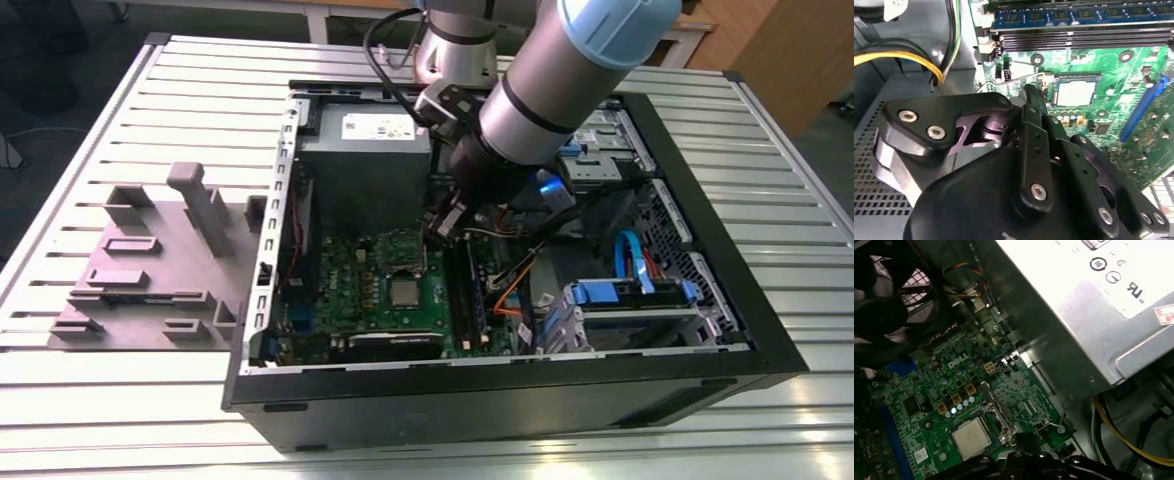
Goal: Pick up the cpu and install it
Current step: 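Close the cpu cover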
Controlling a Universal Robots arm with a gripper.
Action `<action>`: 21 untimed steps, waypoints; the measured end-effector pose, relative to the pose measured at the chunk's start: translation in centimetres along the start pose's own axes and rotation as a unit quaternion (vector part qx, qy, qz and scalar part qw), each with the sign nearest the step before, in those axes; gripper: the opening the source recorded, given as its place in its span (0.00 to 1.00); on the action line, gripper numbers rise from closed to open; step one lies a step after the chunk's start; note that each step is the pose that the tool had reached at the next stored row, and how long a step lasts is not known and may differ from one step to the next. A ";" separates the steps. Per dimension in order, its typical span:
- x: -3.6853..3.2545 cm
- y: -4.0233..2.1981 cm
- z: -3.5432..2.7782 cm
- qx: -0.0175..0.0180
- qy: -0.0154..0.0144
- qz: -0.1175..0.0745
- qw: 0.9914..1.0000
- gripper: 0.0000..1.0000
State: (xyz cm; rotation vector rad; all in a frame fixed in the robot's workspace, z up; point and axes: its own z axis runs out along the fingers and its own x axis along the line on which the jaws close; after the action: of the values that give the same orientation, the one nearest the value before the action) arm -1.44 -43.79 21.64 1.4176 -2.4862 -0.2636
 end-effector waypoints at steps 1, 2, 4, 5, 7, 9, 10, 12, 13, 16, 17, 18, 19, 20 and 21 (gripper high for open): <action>0.00 0.00 0.00 0.001 0.002 -0.005 1.000 0.10; 0.00 0.00 0.00 0.001 0.003 -0.010 1.000 0.10; 0.00 0.00 0.01 0.003 0.006 -0.020 1.000 0.10; 0.00 0.00 0.01 0.004 0.007 -0.025 1.000 0.10; 0.00 0.00 0.01 0.005 0.010 -0.034 0.999 0.10; 0.01 -0.01 0.00 0.006 0.013 -0.042 0.999 0.10; 0.01 -0.01 0.00 0.006 0.013 -0.043 0.999 0.10; 0.01 -0.04 0.00 0.006 0.013 -0.044 0.999 0.10; 0.04 -0.08 0.00 0.006 0.013 -0.044 0.999 0.10; 0.26 -0.24 -0.03 0.006 0.013 -0.044 0.999 0.10; 0.35 -0.32 -0.03 0.006 0.013 -0.044 0.999 0.10; 0.43 -0.38 -0.04 0.006 0.013 -0.044 0.999 0.10; 0.51 -0.43 -0.05 0.006 0.013 -0.044 0.999 0.10; 0.59 -0.49 -0.05 0.006 0.013 -0.044 0.999 0.10; 0.66 -0.54 -0.06 0.006 0.013 -0.044 0.999 0.10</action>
State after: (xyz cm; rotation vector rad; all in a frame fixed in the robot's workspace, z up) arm -1.30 -44.64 21.63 1.5268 -2.4131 -0.2453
